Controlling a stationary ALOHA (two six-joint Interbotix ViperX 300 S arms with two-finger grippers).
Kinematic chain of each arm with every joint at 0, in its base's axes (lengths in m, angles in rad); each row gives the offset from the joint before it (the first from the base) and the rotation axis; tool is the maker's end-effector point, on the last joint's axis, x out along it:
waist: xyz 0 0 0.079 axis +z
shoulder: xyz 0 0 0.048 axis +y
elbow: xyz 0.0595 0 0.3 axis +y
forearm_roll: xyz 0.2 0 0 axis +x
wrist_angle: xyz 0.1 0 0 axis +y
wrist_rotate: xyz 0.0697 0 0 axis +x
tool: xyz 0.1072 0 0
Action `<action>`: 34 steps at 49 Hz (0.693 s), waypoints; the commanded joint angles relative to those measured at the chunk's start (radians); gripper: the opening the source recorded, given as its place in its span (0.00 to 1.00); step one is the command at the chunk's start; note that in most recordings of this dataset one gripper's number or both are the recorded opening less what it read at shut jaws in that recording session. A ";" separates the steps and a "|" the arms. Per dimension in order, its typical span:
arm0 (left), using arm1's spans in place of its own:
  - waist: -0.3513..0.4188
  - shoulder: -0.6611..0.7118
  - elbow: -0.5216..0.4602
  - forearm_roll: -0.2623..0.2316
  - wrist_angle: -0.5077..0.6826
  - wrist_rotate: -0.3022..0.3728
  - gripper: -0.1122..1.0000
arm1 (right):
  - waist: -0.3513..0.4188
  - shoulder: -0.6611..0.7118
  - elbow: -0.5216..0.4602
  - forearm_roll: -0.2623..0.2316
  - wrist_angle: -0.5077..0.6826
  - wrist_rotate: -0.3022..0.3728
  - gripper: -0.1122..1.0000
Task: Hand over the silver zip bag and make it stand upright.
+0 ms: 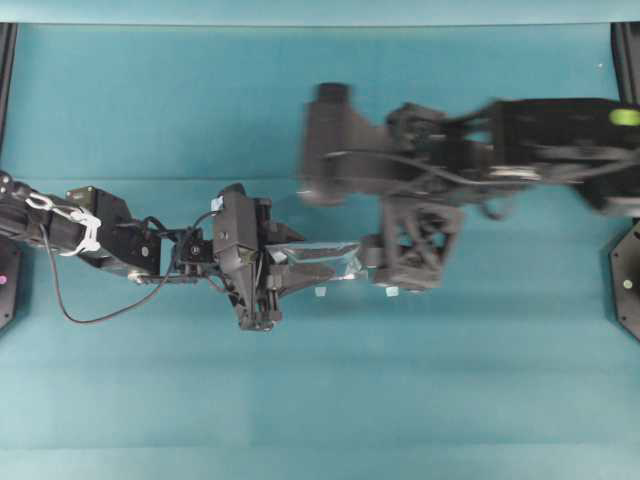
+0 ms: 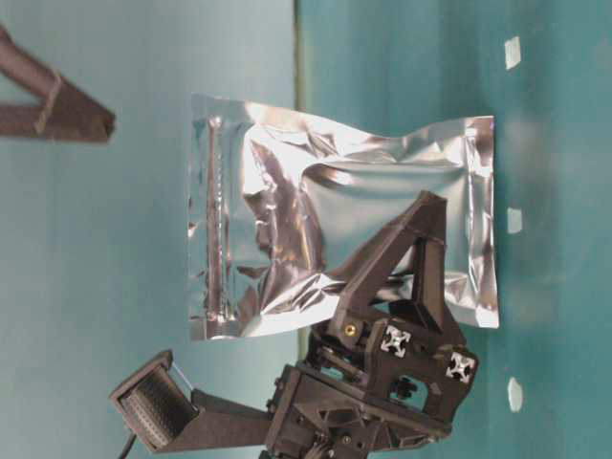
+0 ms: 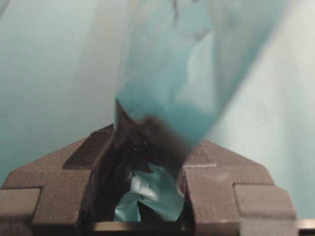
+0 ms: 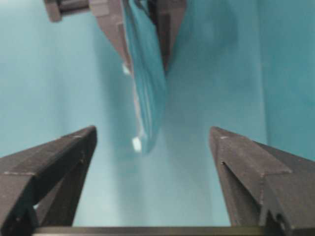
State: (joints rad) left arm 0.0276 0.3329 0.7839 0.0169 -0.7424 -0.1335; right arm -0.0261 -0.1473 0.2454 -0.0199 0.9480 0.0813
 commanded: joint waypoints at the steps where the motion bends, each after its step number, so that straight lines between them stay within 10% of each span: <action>1: -0.014 -0.003 0.003 0.002 0.011 0.000 0.31 | 0.015 -0.080 0.061 0.000 -0.092 0.008 0.97; 16: -0.014 -0.003 0.003 0.002 0.011 0.000 0.31 | 0.028 -0.311 0.327 0.000 -0.433 0.012 0.97; 34: -0.014 -0.003 0.003 0.002 0.011 0.002 0.31 | 0.028 -0.483 0.518 0.005 -0.497 0.020 0.97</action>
State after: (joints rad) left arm 0.0261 0.3329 0.7854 0.0153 -0.7394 -0.1319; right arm -0.0015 -0.6013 0.7563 -0.0184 0.4648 0.0920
